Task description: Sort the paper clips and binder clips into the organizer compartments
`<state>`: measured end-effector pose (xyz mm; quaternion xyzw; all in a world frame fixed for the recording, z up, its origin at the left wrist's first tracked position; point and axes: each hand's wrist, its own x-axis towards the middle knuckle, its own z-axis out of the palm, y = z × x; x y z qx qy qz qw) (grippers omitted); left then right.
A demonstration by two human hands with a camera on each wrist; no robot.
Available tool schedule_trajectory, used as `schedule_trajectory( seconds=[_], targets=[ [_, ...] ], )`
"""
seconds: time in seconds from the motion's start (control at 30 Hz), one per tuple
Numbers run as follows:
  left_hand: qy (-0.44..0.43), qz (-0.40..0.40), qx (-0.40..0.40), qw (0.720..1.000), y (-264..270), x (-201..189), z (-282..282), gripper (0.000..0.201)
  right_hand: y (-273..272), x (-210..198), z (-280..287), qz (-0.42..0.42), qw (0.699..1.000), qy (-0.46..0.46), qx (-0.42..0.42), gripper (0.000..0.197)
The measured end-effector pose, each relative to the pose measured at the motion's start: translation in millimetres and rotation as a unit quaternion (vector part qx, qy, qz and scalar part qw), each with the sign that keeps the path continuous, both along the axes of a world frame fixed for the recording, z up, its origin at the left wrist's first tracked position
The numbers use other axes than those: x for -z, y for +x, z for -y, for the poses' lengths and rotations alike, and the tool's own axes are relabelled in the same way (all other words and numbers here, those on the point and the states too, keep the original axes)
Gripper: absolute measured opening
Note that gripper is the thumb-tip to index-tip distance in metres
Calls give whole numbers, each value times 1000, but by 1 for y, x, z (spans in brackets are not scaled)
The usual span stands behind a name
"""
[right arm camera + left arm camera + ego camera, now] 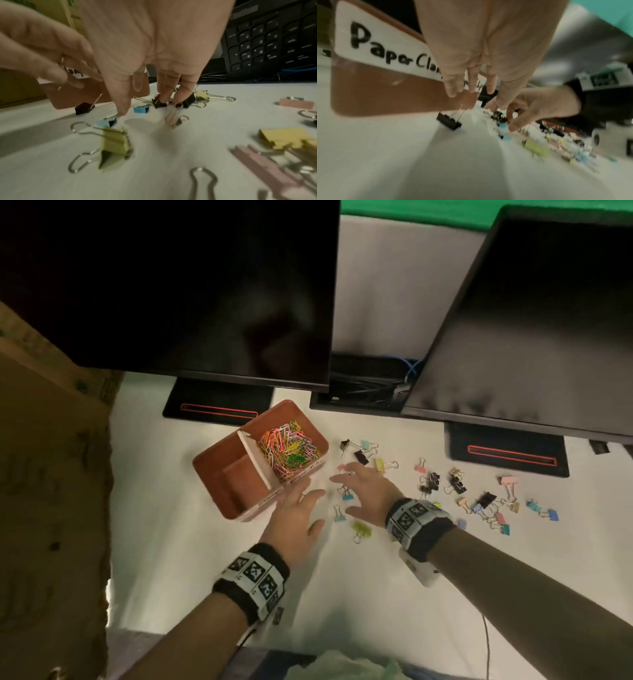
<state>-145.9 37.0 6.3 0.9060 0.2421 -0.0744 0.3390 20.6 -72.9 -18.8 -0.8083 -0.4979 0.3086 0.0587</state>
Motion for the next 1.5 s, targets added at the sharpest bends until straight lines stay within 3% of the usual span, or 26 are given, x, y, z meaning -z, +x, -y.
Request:
schedule_trajectory(
  seconds=[0.1,0.23,0.47,0.6,0.67,0.77,0.93,1.03,1.13,1.3,1.43,1.5],
  targets=[
    [37,-76,-3,996,-1,14,4,57,-4,5,0,1,999,-33,28,53],
    [94,-118,39,988,0,22,2,52,-6,8,2,6,999,-18,49,26],
    [9,-22,17,1000,-8,25,1,34,-9,0,10,-22,998,9,61,18],
    [-1,122,30,992,-11,-13,-1,31,-11,-29,9,-33,990,114,76,17],
    [-4,183,-5,983,-14,-40,-11,39,-17,-50,-3,-49,982,173,61,16],
    [-2,210,-106,972,-23,-64,-41,51,-33,-75,-37,-74,970,232,16,19],
    [-15,187,-224,956,-43,-66,-91,38,-76,-90,-98,-90,963,254,-25,27],
    [28,156,-201,967,-48,-65,-100,34,-84,-88,-110,-72,965,251,-15,39],
    [59,195,-189,961,-42,-71,-90,29,-66,-84,-94,-17,965,262,11,36],
    [-36,184,-96,977,-15,-62,-39,28,-10,-55,-33,45,971,198,126,36],
    [-69,42,27,996,13,-29,-3,50,28,-42,-8,56,987,57,140,64],
    [-70,-41,49,995,28,-13,8,64,42,-37,-10,48,991,10,122,74]
  ],
)
